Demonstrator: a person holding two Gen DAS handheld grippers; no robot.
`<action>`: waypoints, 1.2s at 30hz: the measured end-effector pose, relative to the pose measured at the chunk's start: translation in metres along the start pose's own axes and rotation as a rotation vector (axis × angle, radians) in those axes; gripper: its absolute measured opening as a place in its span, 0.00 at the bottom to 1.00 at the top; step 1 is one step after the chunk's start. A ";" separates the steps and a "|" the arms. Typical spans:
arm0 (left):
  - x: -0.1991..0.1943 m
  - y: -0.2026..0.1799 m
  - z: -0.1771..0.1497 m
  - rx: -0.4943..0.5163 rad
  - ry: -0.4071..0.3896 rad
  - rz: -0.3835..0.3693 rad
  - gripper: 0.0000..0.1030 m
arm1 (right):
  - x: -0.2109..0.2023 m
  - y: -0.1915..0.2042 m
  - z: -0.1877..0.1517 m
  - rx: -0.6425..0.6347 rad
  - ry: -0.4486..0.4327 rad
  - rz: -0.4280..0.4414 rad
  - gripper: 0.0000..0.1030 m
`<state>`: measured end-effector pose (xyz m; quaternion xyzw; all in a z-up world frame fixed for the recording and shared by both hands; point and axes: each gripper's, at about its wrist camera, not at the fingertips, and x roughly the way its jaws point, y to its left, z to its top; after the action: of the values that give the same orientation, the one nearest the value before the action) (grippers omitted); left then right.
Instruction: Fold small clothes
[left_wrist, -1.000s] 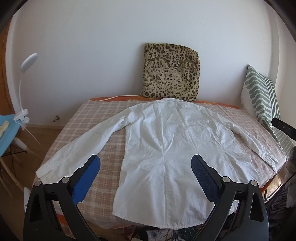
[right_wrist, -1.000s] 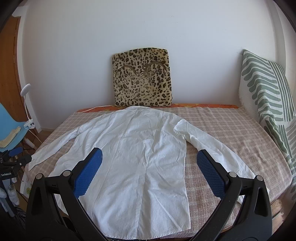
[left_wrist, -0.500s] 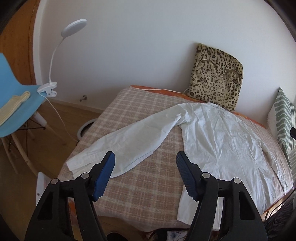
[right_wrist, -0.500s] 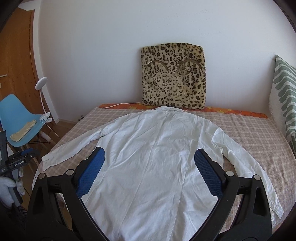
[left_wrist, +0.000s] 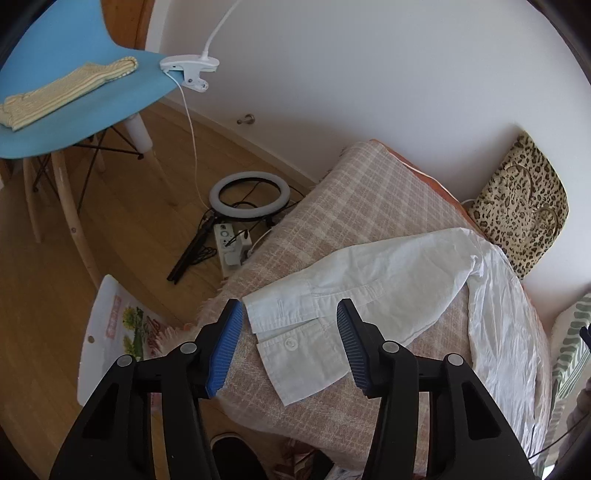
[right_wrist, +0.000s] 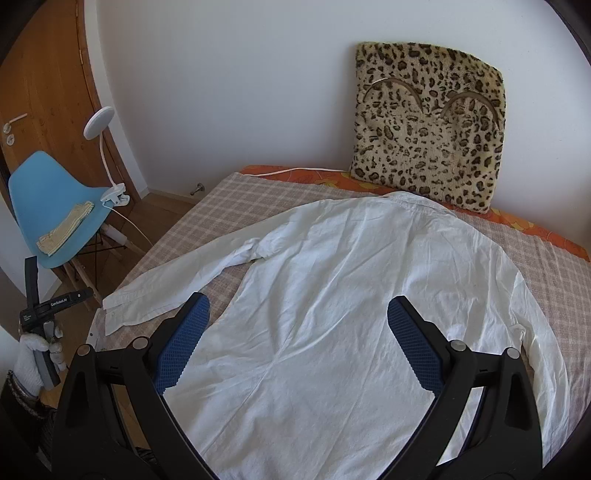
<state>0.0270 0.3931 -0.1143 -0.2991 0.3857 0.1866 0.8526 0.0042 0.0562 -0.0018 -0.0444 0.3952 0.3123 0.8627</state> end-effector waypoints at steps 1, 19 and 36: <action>0.004 0.005 0.001 -0.021 0.016 -0.009 0.47 | 0.007 0.002 0.004 0.009 0.011 0.018 0.96; 0.057 0.026 0.012 -0.089 0.123 0.007 0.43 | 0.128 0.041 0.061 0.014 0.176 0.072 0.77; 0.021 -0.003 0.016 0.041 -0.006 -0.121 0.03 | 0.239 0.059 0.095 0.068 0.341 0.071 0.77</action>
<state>0.0499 0.4031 -0.1211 -0.3038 0.3680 0.1279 0.8694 0.1508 0.2545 -0.0966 -0.0536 0.5473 0.3172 0.7727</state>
